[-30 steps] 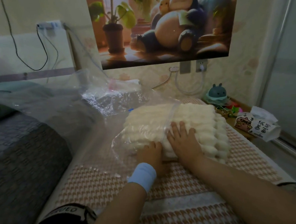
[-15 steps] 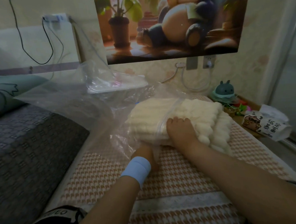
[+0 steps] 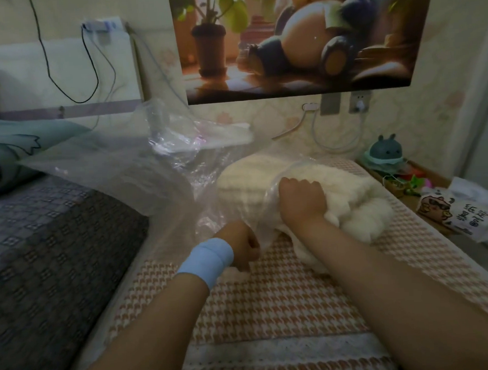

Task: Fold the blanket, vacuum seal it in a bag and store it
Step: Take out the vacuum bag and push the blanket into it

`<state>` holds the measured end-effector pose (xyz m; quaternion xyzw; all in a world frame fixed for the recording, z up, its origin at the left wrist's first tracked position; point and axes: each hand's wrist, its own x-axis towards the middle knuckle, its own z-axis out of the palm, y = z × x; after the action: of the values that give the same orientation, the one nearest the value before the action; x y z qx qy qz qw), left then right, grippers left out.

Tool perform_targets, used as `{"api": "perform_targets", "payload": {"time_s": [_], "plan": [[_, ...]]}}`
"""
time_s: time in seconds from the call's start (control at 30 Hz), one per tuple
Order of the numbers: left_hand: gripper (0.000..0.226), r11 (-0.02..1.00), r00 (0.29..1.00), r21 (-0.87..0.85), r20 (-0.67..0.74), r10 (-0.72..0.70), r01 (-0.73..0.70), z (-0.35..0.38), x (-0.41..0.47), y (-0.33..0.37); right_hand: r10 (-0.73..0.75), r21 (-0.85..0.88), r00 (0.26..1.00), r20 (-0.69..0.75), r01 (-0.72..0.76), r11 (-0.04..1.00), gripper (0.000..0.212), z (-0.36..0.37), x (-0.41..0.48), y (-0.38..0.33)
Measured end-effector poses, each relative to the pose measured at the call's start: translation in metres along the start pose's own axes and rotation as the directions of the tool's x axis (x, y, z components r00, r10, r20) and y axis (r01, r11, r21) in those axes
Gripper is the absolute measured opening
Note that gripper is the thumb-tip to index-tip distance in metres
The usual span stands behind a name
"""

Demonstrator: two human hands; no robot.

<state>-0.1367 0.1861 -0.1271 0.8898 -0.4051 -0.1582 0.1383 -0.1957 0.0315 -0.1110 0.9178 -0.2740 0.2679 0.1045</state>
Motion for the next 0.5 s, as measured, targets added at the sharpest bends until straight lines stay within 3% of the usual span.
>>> {"api": "perform_targets", "payload": {"time_s": [0.1,0.2,0.33,0.37,0.43,0.5], "plan": [[0.019,0.993,0.989,0.056,0.114,0.097,-0.104,-0.004,-0.008,-0.001,-0.087,0.024,0.996,-0.029,0.088,0.996,0.015,0.009,-0.004,-0.006],[0.022,0.996,0.960,0.092,0.280,-0.011,-0.016,0.007,-0.012,-0.007,-0.256,0.074,0.959,0.124,0.248,0.966,0.023,0.018,-0.011,-0.011],[0.031,0.994,0.913,0.007,0.396,-0.104,0.110,0.004,-0.013,0.001,-0.364,0.487,0.877,0.314,0.181,0.855,0.044,0.004,-0.009,0.015],[0.032,0.994,0.930,-0.014,0.355,-0.094,0.106,-0.001,-0.012,0.005,-0.373,0.584,0.881,0.291,0.145,0.799,0.041,-0.002,-0.010,0.025],[0.031,0.999,0.996,-0.010,0.087,-0.031,0.032,-0.015,-0.007,0.014,-0.255,0.710,0.957,0.140,0.082,0.699,0.025,-0.011,-0.011,0.045],[0.027,0.999,0.964,0.014,-0.263,0.045,-0.043,-0.027,-0.001,0.025,-0.030,0.664,0.999,0.033,0.000,0.747,0.024,-0.019,-0.005,0.063]]}}
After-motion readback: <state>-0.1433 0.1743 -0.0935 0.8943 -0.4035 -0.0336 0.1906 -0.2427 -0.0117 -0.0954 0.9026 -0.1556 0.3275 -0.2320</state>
